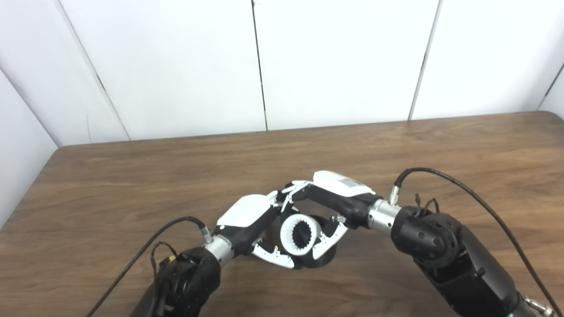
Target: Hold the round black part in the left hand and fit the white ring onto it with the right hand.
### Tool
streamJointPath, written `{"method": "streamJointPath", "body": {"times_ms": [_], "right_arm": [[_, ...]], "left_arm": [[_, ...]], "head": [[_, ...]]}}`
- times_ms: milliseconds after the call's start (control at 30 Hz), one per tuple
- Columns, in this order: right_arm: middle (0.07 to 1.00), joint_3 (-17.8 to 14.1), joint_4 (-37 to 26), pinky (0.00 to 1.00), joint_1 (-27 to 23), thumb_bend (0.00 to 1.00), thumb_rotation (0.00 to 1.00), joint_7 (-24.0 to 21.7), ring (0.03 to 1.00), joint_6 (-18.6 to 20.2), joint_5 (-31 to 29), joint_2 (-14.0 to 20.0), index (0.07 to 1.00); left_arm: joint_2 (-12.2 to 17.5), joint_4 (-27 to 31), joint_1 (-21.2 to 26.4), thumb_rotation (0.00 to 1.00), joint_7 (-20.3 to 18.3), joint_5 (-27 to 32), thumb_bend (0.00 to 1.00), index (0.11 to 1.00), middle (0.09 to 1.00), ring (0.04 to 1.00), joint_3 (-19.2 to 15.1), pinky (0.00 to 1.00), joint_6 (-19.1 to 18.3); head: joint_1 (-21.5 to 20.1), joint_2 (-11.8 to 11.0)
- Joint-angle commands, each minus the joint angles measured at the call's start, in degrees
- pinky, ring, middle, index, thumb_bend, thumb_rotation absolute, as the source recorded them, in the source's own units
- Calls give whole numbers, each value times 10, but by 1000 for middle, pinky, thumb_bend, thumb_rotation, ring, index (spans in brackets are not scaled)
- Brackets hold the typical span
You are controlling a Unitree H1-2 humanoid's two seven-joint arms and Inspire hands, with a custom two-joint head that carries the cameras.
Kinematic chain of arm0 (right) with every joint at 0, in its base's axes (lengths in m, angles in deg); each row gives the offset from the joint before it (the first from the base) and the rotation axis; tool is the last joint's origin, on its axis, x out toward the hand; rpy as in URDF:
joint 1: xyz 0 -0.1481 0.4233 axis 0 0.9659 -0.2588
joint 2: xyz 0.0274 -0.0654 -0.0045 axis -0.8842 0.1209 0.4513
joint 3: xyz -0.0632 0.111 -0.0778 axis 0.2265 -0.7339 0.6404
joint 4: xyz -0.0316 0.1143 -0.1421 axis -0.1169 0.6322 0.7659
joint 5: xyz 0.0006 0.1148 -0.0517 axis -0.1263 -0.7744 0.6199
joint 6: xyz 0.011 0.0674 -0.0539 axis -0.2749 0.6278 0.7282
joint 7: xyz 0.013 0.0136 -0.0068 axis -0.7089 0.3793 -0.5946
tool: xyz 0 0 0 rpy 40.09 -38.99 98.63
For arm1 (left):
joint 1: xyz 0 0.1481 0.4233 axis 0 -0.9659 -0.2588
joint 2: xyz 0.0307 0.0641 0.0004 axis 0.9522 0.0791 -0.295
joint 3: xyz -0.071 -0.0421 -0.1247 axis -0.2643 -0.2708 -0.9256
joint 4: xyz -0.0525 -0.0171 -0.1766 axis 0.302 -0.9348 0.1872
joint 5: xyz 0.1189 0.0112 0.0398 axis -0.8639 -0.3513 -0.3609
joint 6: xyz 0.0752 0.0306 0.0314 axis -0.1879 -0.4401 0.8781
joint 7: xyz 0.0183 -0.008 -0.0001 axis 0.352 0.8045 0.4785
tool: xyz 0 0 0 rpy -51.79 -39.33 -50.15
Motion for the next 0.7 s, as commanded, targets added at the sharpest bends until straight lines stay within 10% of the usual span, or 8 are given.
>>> {"method": "streamJointPath", "body": {"times_ms": [0, 667], "right_arm": [[846, -13, -3, 829, -12, 525, 148, 7, 931, -14, -11, 0, 491], [845, -70, 0, 815, -24, 525, 147, 20, 913, 5, -52, -25, 490]], "left_arm": [[5, 8, 10, 408, -7, 5, 926, 738, 986, 1000, -3, 891, -3], [6, -12, 7, 423, 11, 4, 913, 734, 987, 1000, 2, 901, 13]], "head": [[1, 0], [7, -12]]}}
